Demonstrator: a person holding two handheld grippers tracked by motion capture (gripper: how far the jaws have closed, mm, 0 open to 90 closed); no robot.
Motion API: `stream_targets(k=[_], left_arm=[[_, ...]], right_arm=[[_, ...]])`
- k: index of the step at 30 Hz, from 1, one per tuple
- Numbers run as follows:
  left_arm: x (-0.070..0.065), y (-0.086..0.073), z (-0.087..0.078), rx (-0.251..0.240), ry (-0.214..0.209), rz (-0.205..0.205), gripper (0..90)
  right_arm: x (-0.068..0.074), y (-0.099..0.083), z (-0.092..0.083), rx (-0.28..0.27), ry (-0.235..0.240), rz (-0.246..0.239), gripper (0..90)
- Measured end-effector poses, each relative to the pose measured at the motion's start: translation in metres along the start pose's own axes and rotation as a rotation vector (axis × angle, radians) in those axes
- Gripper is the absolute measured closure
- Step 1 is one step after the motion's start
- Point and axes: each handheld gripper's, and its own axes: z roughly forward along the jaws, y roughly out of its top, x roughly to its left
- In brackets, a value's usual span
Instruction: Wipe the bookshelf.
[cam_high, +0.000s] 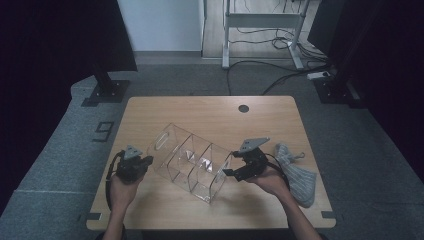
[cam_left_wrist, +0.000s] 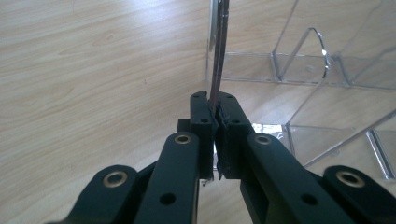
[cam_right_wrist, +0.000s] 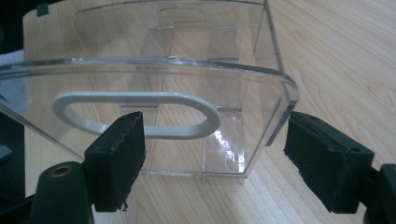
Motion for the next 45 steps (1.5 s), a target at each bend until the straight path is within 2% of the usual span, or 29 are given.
stream_targets(k=[14,17,18,20,24,25,27,29,32,34,38,41,42,45], left_arm=[[-0.002,0.028,0.029,0.018,0.009,0.001,82.1],[-0.010,0.033,0.033,0.030,0.022,0.040,70.6],[-0.014,0.034,0.032,0.030,0.042,0.058,67.1],[-0.018,0.033,0.029,0.019,0.046,0.057,58.3],[-0.024,0.026,0.015,0.009,0.044,0.059,49.8],[-0.025,0.023,0.010,0.001,0.025,0.060,50.1],[-0.027,0.018,0.002,-0.011,0.015,0.058,50.1],[-0.029,0.014,-0.004,-0.023,-0.023,0.052,50.8],[-0.037,0.010,-0.007,-0.022,-0.078,0.079,52.6],[-0.042,0.011,-0.004,-0.017,-0.103,0.101,54.4],[-0.049,0.015,0.007,0.003,-0.114,0.116,63.0],[-0.049,0.018,0.014,0.008,-0.127,0.115,71.8],[-0.049,0.019,0.016,0.010,-0.139,0.109,75.0],[-0.050,0.021,0.019,0.023,-0.142,0.110,83.7]], right_arm=[[0.005,-0.002,-0.013,-0.023,0.014,-0.021,28.3],[0.006,-0.003,-0.013,-0.028,0.009,-0.028,30.6],[0.006,-0.004,-0.013,-0.029,0.008,-0.027,30.7],[0.007,-0.005,-0.013,-0.027,0.004,-0.027,31.3],[0.007,-0.004,-0.016,-0.033,0.002,-0.029,32.0],[0.007,-0.004,-0.016,-0.034,0.001,-0.030,32.4],[0.008,-0.003,-0.018,-0.032,-0.007,-0.045,33.3],[0.009,-0.003,-0.019,-0.031,-0.008,-0.049,33.6],[0.009,-0.003,-0.020,-0.035,-0.005,-0.049,33.7],[0.009,-0.002,-0.023,-0.053,0.002,-0.043,33.8],[0.010,-0.001,-0.027,-0.071,0.004,-0.042,34.2],[0.011,0.000,-0.029,-0.072,0.000,-0.045,34.2],[0.011,0.000,-0.029,-0.072,0.006,-0.042,34.7],[0.012,0.000,-0.029,-0.073,0.031,-0.040,37.0]])
